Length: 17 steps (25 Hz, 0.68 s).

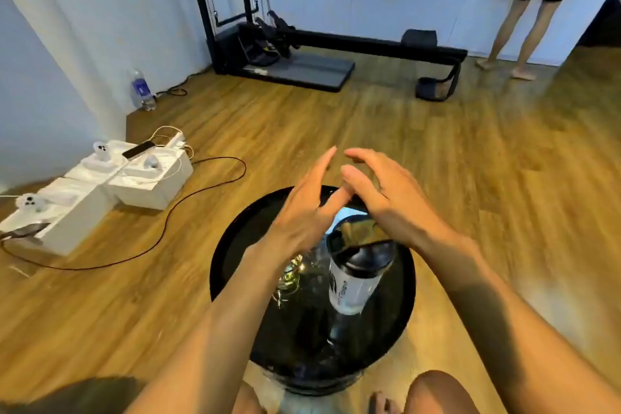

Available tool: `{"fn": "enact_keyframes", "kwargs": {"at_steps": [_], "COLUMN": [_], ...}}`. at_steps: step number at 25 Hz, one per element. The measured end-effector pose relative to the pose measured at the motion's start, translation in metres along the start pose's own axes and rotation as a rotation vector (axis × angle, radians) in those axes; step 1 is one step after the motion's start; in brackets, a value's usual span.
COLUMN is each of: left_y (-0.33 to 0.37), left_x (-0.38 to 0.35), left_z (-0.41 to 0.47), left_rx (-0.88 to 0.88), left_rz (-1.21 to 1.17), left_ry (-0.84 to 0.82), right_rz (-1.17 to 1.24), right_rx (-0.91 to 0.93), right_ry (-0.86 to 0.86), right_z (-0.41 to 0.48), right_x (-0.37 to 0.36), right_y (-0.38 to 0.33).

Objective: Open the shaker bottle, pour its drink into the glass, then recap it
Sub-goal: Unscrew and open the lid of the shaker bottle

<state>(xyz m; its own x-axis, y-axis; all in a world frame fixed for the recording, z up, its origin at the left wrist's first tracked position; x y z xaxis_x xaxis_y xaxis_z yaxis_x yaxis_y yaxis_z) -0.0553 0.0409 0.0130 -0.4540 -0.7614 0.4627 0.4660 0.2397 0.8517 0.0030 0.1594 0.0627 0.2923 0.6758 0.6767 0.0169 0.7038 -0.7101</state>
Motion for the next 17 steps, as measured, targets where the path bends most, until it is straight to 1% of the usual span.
{"fn": "enact_keyframes", "kwargs": {"at_steps": [3,5,8,11,13,16,17], "left_y": [-0.033,-0.057,-0.076,-0.099,-0.111,-0.116,-0.118], "left_x": [-0.03,-0.047,-0.07,-0.093,-0.102,-0.11,-0.11], "left_z": [-0.05,-0.076,-0.091,-0.091,-0.084,-0.068,-0.062], "left_rx": [0.154,0.227,0.252,0.277,0.292,0.182,0.136], "left_rz": [-0.033,-0.076,-0.133,-0.101,-0.081,-0.014,0.027], "left_ry": [-0.037,-0.05,-0.097,-0.05,0.017,0.07,0.075], "right_rz": [-0.178,-0.307,-0.534,-0.669,-0.704,-0.666,-0.64], "right_rx": [0.034,-0.006,-0.054,-0.142,-0.176,-0.185,-0.156], "right_ry": [-0.059,-0.105,-0.128,-0.16,-0.089,0.092,0.143], "right_z": [-0.043,-0.059,-0.056,-0.042,-0.035,-0.036,-0.037], "right_x": [-0.03,-0.047,-0.058,-0.076,-0.088,-0.096,-0.097], "right_y": [0.018,0.034,0.046,0.055,0.061,0.064,0.063]}}
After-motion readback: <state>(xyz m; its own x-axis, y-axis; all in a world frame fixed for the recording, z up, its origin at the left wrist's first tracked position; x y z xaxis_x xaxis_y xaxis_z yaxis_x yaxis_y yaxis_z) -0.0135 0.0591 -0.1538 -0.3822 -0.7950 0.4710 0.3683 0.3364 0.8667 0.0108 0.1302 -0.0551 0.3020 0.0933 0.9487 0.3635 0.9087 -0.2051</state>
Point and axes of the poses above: each hand's wrist, its own z-axis towards the middle knuckle, its own x-axis out of the back of the hand, y = z × x, the point moved 7 cm from there along z, towards the middle knuckle, and after that the axes turned 4 degrees about -x, right-handed, at the moved point
